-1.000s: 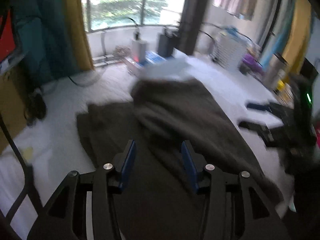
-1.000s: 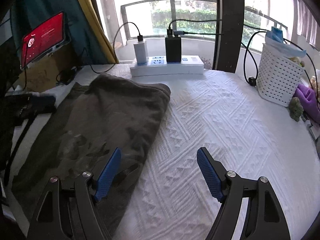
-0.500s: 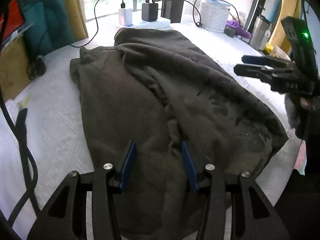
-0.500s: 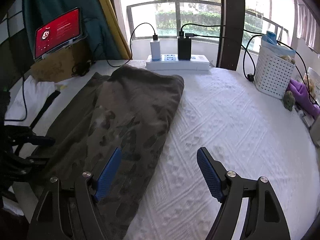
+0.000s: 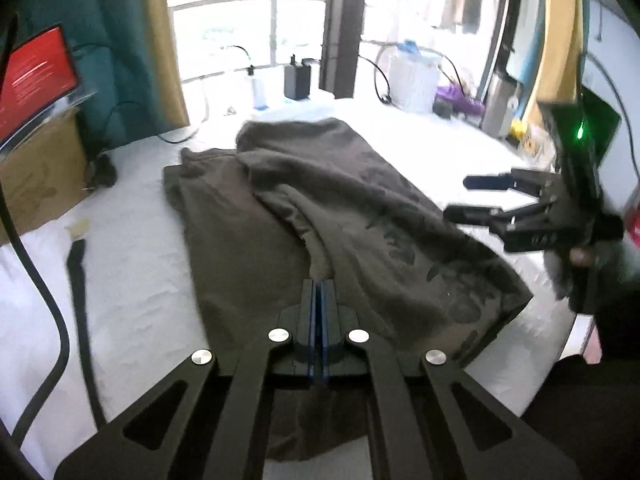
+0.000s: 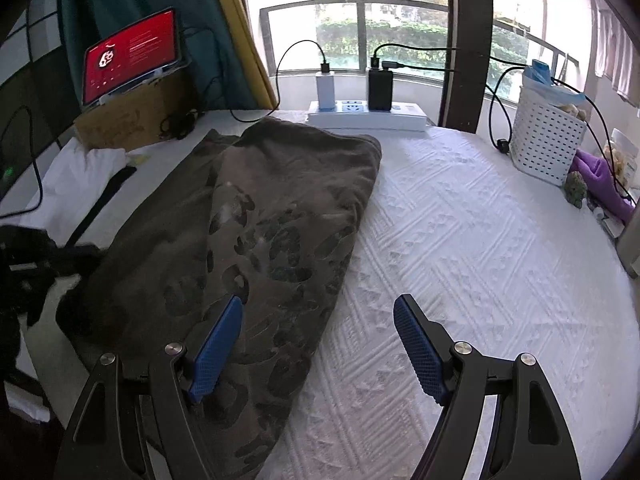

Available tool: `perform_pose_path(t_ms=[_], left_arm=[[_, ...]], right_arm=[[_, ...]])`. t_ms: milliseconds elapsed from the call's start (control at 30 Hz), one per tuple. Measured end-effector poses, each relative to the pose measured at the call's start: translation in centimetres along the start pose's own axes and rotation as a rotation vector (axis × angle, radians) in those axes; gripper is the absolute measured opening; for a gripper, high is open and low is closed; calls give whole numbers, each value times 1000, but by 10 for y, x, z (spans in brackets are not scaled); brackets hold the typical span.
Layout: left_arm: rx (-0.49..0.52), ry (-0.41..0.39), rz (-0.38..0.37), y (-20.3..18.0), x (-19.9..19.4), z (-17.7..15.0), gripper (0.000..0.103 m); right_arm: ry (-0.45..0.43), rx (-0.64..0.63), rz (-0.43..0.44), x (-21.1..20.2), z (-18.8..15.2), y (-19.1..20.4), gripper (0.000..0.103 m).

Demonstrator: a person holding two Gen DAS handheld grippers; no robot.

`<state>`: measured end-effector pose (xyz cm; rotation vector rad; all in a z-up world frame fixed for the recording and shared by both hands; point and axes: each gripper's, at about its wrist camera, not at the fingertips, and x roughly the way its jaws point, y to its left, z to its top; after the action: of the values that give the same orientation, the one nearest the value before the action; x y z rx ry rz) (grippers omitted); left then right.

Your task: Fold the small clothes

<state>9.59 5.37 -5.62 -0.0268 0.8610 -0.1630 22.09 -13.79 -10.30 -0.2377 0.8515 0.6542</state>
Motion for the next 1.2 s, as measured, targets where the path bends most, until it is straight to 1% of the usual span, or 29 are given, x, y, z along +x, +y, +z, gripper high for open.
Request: perform_pose_path(t_ms=[133, 233, 333, 400, 533, 600, 700, 767, 800, 833, 900, 933, 1000, 1033, 1200], left_arm=[[-40, 4, 34, 10, -10, -10, 0], [-78, 35, 72, 19, -8, -23, 0], [-94, 59, 93, 22, -6, -35, 0], [-96, 73, 92, 22, -7, -42, 0], [-89, 92, 76, 16, -11, -47, 1], [-108, 87, 64, 16, -14, -46, 1], [-142, 67, 26, 18, -21, -42, 3], [-145, 61, 11, 16, -24, -43, 17], [-145, 60, 5, 14, -23, -44, 37], [-144, 64, -1, 12, -22, -45, 46], [-122, 89, 5, 7, -15, -49, 46], [-112, 104, 17, 6, -11, -50, 46], [-91, 160, 59, 4, 2, -57, 46], [-93, 171, 66, 4, 4, -60, 46], [-42, 168, 96, -1, 3, -69, 46]], right_arm=[[16, -12, 6, 3, -5, 4, 80], [41, -19, 7, 9, -12, 8, 80], [76, -39, -5, 17, -23, 13, 80], [96, -40, -5, 21, -31, 14, 80], [90, -36, -8, 16, -39, 13, 80], [86, -29, -11, 12, -40, 12, 80], [61, -33, 0, -1, -43, 15, 80], [49, -45, 8, -7, -44, 19, 80], [46, -50, 14, -9, -45, 22, 80], [47, -60, 19, -11, -47, 25, 80], [62, -77, 16, -9, -52, 30, 80], [74, -83, 14, -6, -56, 32, 80], [87, -81, 13, -3, -62, 32, 80], [84, -74, 16, -4, -65, 31, 80], [73, -71, 11, -10, -71, 28, 80]])
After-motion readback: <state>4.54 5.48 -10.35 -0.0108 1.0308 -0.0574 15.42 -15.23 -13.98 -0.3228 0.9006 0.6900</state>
